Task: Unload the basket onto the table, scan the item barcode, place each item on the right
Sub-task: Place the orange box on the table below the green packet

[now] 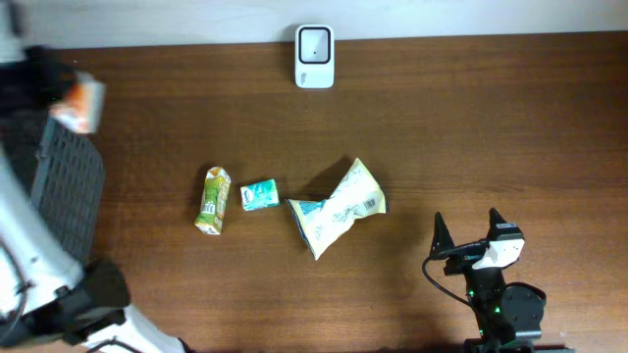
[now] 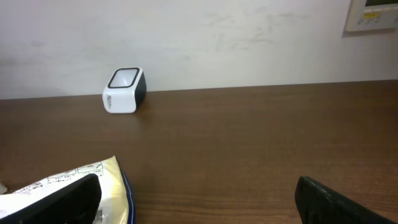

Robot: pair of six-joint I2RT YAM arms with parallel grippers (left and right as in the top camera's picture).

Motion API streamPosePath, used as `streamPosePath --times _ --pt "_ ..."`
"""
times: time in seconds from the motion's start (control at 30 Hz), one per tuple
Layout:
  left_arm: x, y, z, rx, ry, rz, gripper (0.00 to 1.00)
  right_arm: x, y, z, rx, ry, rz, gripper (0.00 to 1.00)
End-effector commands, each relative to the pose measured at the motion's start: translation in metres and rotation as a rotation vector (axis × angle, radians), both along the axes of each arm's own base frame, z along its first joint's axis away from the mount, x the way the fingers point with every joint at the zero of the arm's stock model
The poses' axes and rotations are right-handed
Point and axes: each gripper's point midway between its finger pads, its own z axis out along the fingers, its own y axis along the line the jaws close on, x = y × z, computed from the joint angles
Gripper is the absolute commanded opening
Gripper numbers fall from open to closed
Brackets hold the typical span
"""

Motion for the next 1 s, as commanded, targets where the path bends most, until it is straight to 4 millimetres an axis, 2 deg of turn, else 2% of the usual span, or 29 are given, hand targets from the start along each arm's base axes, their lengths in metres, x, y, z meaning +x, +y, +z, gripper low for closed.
streamPosePath --times 0.0,0.03,0.07,0.23,0.3,0.4,0.53,0.67,0.77,0.8,0.87,0.97 --pt "0.016 -0.065 -0.066 0.119 0.164 -0.247 0.0 0.0 0.002 -0.003 -0.003 0.002 0.01 0.99" --pt "0.021 -0.094 -0.092 0.164 0.205 -0.362 0.0 0.0 0.002 -0.003 -0.003 0.002 0.01 0.99" --pt "0.023 -0.106 -0.106 0.201 0.22 -0.426 0.0 0.0 0.002 -0.003 -0.003 0.002 0.011 0.99" --pt "0.022 -0.152 -0.183 0.395 0.333 -0.727 0.0 0.0 0.002 -0.002 -0.003 0.001 0.01 0.99" --pt "0.016 -0.166 -0.206 0.408 0.369 -0.825 0.0 0.0 0.002 -0.003 -0.003 0.002 0.011 0.99" --pt "0.007 -0.178 -0.231 0.395 0.441 -0.874 0.01 0.0 0.002 -0.003 -0.003 0.002 0.01 0.99" --pt "-0.021 -0.193 -0.244 0.352 0.545 -0.937 0.07 0.0 0.002 -0.003 -0.003 0.002 0.01 0.99" --pt "-0.039 -0.219 -0.24 0.267 0.565 -0.995 0.23 0.0 0.002 -0.003 -0.003 0.002 0.011 0.99" --pt "-0.043 -0.234 -0.24 0.28 0.553 -1.032 0.57 0.0 0.002 -0.003 -0.003 0.002 0.01 0.99" --pt "-0.043 -0.239 -0.241 0.294 0.541 -1.044 0.74 0.0 0.002 -0.003 -0.003 0.002 0.01 0.99" --pt "-0.039 -0.242 -0.242 0.323 0.522 -1.05 0.9 0.0 0.002 -0.003 -0.003 0.002 0.01 0.99" --pt "-0.029 -0.246 -0.242 0.337 0.487 -1.025 0.99 0.0 0.002 -0.002 -0.003 0.001 0.01 0.99"
